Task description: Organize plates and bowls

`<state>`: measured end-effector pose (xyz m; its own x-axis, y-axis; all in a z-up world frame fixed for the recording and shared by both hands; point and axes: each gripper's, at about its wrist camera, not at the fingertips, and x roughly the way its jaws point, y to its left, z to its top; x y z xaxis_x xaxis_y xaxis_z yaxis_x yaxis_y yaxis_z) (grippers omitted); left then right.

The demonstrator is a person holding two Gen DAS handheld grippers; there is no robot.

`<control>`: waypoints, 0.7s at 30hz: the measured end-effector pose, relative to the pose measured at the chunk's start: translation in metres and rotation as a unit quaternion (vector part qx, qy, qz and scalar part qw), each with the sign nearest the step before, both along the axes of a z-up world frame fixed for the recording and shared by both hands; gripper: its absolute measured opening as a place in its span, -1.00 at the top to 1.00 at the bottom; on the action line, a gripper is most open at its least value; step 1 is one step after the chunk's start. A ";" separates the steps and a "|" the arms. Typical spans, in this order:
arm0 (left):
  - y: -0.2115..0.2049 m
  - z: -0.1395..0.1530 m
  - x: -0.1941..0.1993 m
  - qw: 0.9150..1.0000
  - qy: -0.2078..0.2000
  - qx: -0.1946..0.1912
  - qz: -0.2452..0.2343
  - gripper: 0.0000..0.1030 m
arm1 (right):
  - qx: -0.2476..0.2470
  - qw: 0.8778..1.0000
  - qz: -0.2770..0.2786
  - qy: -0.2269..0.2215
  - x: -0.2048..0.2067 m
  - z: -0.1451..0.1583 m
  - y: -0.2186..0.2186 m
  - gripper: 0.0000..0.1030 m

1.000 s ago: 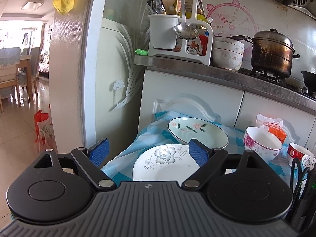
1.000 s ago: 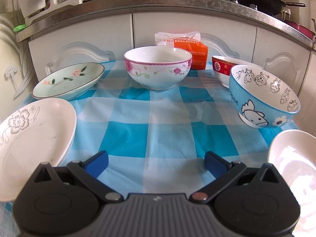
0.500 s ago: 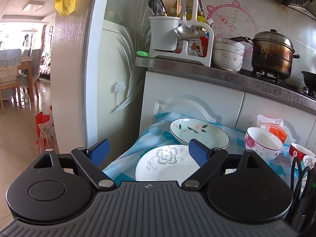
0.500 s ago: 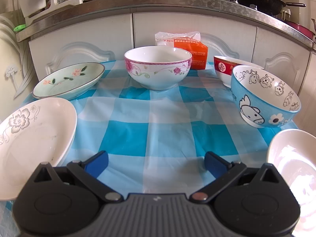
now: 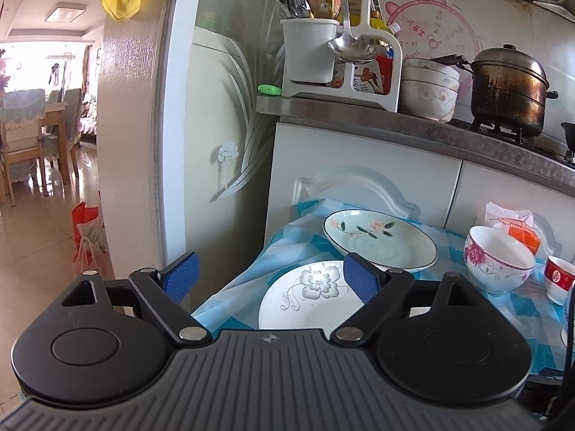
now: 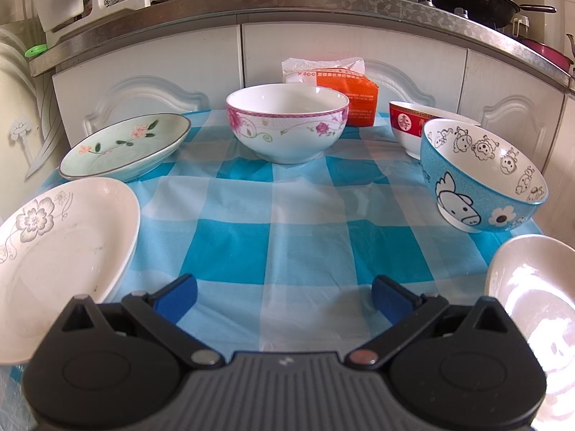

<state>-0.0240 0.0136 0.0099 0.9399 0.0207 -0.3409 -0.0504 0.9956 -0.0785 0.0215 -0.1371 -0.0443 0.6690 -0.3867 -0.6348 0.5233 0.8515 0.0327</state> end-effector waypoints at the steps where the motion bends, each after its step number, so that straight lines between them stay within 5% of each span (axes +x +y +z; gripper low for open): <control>1: 0.000 -0.001 0.001 1.000 0.000 0.001 0.001 -1.00 | 0.000 1.000 0.000 0.000 0.000 0.000 0.000 -1.00; 21: 0.003 0.000 0.002 1.000 0.002 -0.010 0.004 -1.00 | 0.000 1.000 0.000 0.000 0.000 0.000 0.000 -1.00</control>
